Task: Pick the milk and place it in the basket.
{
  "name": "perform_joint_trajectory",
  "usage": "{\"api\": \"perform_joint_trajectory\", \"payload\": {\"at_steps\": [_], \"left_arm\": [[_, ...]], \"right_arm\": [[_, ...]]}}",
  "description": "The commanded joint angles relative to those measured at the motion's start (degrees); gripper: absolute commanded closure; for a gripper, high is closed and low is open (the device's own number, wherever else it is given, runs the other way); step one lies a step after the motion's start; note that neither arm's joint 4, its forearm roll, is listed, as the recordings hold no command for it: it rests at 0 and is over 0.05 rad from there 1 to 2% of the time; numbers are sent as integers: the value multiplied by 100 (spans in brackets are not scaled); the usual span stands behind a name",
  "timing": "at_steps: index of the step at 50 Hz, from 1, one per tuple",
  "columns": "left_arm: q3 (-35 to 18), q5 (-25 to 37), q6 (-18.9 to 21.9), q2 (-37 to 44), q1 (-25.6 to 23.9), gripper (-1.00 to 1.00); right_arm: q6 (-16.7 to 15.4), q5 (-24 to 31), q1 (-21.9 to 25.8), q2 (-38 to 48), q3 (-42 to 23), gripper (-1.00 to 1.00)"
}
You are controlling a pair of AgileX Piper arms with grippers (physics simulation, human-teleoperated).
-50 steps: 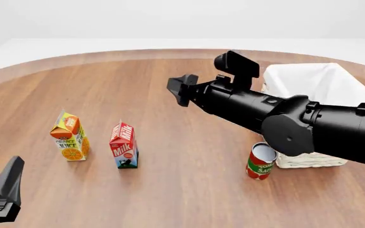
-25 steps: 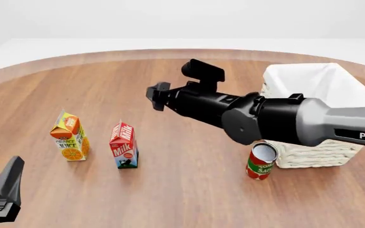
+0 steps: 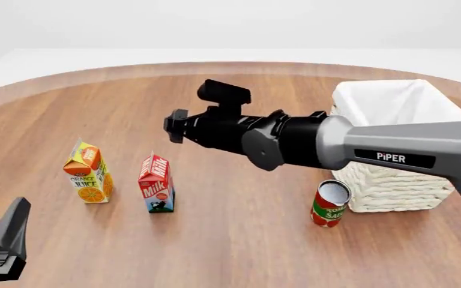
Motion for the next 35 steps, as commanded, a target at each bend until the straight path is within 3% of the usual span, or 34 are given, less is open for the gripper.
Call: {"api": "perform_joint_trajectory", "payload": {"at_steps": [1,35], "left_arm": [[0,0,0,0,0,-100],[0,0,0,0,0,-100]], "right_arm": [[70,190,116,393,-377,-100],[115,681,297,1000,-996,-100]]}}
